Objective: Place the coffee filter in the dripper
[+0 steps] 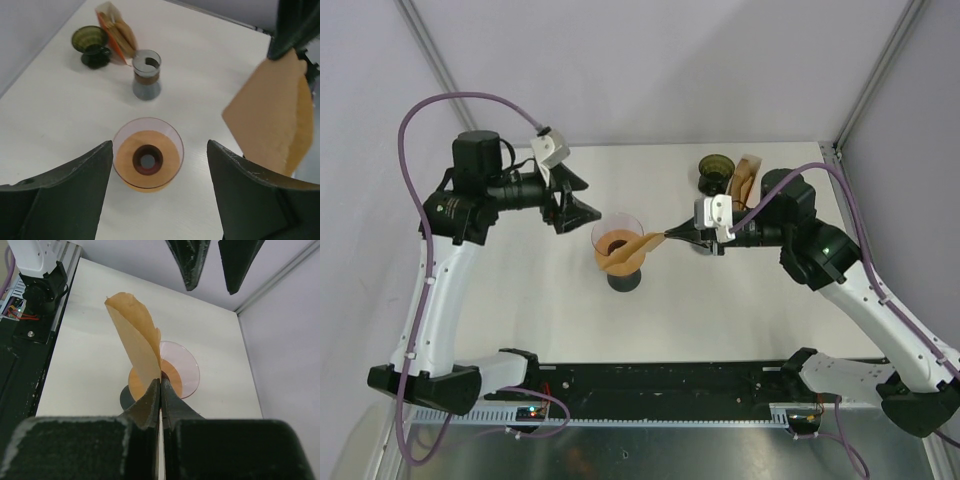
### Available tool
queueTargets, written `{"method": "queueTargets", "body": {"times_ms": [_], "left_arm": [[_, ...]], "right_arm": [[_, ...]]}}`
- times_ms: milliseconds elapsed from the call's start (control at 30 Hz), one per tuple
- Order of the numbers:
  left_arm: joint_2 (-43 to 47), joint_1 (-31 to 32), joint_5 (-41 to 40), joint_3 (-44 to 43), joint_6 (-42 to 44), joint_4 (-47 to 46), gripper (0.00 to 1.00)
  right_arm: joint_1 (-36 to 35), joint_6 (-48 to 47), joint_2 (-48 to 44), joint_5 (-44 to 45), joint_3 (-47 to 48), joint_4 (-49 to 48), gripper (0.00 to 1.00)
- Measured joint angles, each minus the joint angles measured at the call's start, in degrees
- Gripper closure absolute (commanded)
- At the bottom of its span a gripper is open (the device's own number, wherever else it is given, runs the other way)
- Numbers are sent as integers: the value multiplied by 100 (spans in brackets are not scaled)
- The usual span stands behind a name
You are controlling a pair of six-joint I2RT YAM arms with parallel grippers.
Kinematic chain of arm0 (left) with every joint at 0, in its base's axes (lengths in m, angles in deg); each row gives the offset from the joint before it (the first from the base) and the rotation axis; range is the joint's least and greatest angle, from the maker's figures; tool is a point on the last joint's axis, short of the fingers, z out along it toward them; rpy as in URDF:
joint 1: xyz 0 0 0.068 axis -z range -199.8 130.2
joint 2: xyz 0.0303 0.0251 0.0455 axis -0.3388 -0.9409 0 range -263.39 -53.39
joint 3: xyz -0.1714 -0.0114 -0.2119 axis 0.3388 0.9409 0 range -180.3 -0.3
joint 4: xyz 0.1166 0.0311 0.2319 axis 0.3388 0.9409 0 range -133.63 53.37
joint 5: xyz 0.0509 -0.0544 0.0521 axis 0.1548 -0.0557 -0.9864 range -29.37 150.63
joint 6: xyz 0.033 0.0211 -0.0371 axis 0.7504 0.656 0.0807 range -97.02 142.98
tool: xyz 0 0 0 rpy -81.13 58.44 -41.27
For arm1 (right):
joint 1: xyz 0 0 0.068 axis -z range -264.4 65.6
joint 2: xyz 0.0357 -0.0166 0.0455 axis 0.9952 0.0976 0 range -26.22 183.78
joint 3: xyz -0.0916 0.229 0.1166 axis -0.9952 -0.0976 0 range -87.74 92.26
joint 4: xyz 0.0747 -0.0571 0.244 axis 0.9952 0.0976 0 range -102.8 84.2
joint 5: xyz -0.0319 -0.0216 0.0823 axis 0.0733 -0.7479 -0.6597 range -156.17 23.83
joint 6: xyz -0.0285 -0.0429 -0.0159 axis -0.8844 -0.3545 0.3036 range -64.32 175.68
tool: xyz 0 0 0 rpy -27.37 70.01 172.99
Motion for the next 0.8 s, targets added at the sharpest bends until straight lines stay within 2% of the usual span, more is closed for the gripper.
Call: {"method": "queueTargets", "body": {"times_ms": [133,333,633,700,800], "left_arm": [[2,190,367,0,535,520,21],[2,824,498,-153,1027,1147,18],[-2,1012,527,-610,1108,1331,21],[-26,1132,463,-608,1106,1388,24],[-63,1329,271,-608,1104,1425,38]], "right_arm": [[-94,-50,39,9,0,-7,100],[-247,-72,129,31,0,-44,100],[-284,-72,190,201,0,-44,100],[-286,-72,192,232,0,-44,100],[-289,-72,192,267,0,-46,100]]}}
